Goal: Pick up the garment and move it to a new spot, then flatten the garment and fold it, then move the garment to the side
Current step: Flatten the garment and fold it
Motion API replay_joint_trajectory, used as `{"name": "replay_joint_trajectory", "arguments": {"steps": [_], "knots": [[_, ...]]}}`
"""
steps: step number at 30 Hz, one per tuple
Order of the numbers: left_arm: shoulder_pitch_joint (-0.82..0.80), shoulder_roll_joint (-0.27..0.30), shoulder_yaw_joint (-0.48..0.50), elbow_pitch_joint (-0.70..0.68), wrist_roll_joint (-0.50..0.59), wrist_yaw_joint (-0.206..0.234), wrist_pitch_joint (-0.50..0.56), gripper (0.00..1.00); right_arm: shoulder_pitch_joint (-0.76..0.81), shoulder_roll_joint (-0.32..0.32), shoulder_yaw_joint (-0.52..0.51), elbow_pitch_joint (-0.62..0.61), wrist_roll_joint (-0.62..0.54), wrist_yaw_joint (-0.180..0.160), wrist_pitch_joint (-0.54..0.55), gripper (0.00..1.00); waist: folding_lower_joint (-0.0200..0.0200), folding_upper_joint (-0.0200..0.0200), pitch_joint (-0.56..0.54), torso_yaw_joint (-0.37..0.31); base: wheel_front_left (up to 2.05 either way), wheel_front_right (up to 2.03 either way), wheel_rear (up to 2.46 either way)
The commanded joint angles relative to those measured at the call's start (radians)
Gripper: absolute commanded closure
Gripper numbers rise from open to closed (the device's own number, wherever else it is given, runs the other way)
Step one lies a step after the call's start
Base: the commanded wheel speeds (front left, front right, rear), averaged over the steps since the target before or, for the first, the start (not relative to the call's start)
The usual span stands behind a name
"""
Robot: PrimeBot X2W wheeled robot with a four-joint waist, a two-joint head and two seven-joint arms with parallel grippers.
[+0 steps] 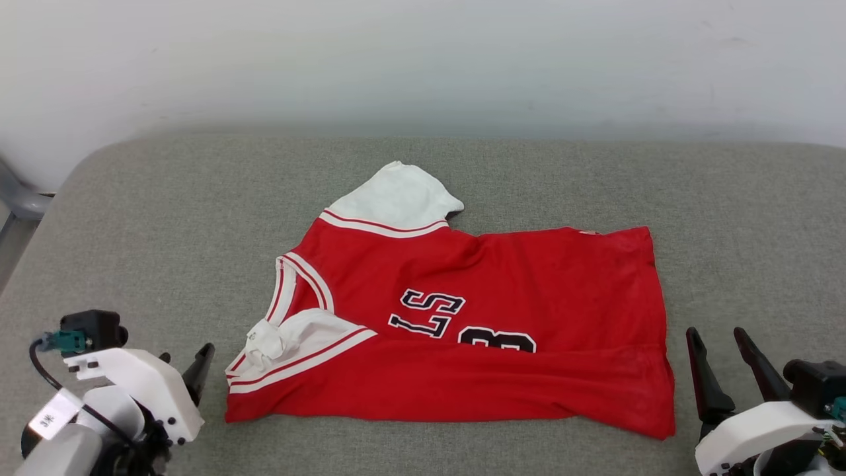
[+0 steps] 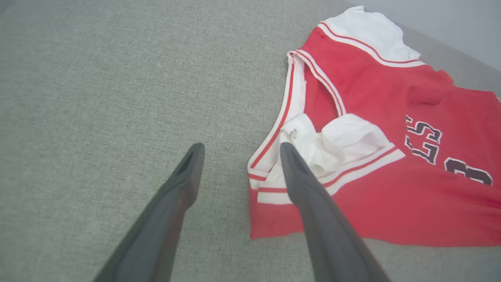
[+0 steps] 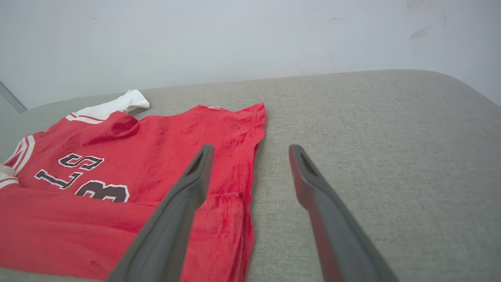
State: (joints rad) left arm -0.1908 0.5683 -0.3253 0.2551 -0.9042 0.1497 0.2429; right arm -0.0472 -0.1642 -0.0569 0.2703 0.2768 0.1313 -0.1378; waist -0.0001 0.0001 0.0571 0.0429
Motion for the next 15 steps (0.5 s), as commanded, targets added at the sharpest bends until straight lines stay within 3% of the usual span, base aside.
{"name": "replay_joint_trajectory", "arguments": {"steps": [1, 8, 15], "knots": [[0.005, 0.013, -0.003, -0.013, -0.006, 0.001, 0.022, 0.00, 0.011, 0.008, -0.003, -0.012, -0.003, -0.001, 0.004, 0.00, 0.0001, -0.0001, 0.004, -0.002, 0.00, 0.00, 0.00], [0.009, 0.093, -0.032, -0.135, -0.075, 0.022, 0.267, 0.00, 0.019, 0.039, -0.011, -0.108, -0.038, -0.001, 0.048, 0.00, 0.0001, -0.0001, 0.057, -0.030, 0.00, 0.00, 0.00], [-0.022, 0.100, -0.065, -0.107, -0.087, 0.035, 0.362, 0.00, 0.001, 0.063, -0.013, -0.140, -0.046, -0.001, 0.067, 0.00, 0.0001, -0.0001, 0.127, -0.062, 0.00, 0.00, 0.00]]}}
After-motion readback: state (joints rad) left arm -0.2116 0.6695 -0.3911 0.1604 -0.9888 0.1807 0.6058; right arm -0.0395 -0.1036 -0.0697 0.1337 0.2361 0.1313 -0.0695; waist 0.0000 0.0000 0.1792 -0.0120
